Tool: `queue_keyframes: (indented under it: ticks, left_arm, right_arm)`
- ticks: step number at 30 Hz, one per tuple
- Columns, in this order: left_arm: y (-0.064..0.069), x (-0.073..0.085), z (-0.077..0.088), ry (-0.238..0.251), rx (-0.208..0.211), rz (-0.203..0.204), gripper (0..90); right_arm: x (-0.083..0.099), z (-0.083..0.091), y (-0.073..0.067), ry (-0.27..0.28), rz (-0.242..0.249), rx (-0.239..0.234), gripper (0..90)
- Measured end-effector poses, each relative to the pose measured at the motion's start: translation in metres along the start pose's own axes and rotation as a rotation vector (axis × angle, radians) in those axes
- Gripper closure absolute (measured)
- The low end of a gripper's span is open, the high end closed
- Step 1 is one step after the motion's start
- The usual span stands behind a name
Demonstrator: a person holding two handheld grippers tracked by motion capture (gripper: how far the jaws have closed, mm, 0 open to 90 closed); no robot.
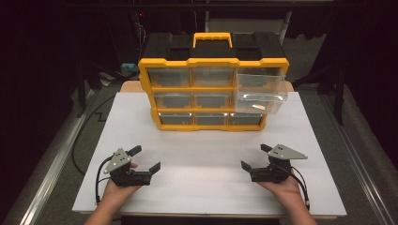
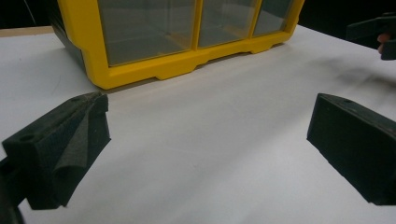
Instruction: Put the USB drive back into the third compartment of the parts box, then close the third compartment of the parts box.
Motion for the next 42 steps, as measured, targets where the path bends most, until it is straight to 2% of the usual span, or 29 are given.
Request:
queue_keyframes:
  ticks: [2,4,5,6,8,10,12,19,23,31,37,42]
  left_arm:
    - [-0.001,-0.001,0.0,0.004,0.003,0.017,0.4]
    - [-0.002,0.0,-0.001,-0.002,-0.013,0.013,0.4]
    - [-0.002,0.001,-0.001,-0.009,-0.021,0.005,0.5]
    - [-0.002,0.002,-0.001,-0.017,-0.029,-0.008,0.5]
    - [0.0,0.004,-0.001,-0.029,-0.037,-0.019,0.4]
    - [0.002,0.003,0.0,-0.027,-0.038,-0.011,0.5]
    - [0.003,0.001,0.0,-0.012,-0.035,-0.001,0.4]
    - [0.002,0.001,0.002,-0.012,-0.029,-0.019,0.4]
    - [0.001,0.002,0.002,-0.019,-0.04,-0.035,0.4]
    - [0.001,0.001,0.0,-0.014,-0.043,-0.037,0.4]
    - [0.001,-0.001,0.003,-0.003,-0.044,-0.045,0.5]
    - [0.001,0.004,0.004,-0.017,-0.044,-0.055,0.4]
  right_arm:
    - [-0.002,0.004,0.002,0.039,-0.017,0.006,0.0]
    - [0.0,0.008,0.003,0.066,-0.053,0.007,0.0]
    - [0.001,0.009,0.004,0.069,-0.05,0.014,0.0]
    - [0.002,0.01,0.005,0.065,-0.035,0.029,0.0]
    - [0.004,0.012,0.005,0.065,-0.035,0.029,0.0]
    - [0.004,0.012,0.004,0.068,-0.043,0.015,0.0]
    - [0.003,0.012,0.004,0.069,-0.028,0.022,0.0]
    - [-0.001,0.012,0.002,0.077,-0.016,0.032,0.0]
    - [0.0,0.012,0.002,0.067,0.007,0.05,0.0]
    - [0.002,0.013,0.002,0.062,-0.001,0.05,0.0]
    - [0.001,0.015,0.004,0.06,0.02,0.07,3.1]
    - [0.003,0.017,0.004,0.054,0.026,0.067,9.5]
Point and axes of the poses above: each handheld gripper's, and its own axes: z roughly backward along the jaws, x roughly out of its underside, y roughly to its right, the point moved 10 cm from there along -z, roughly forward along the jaws
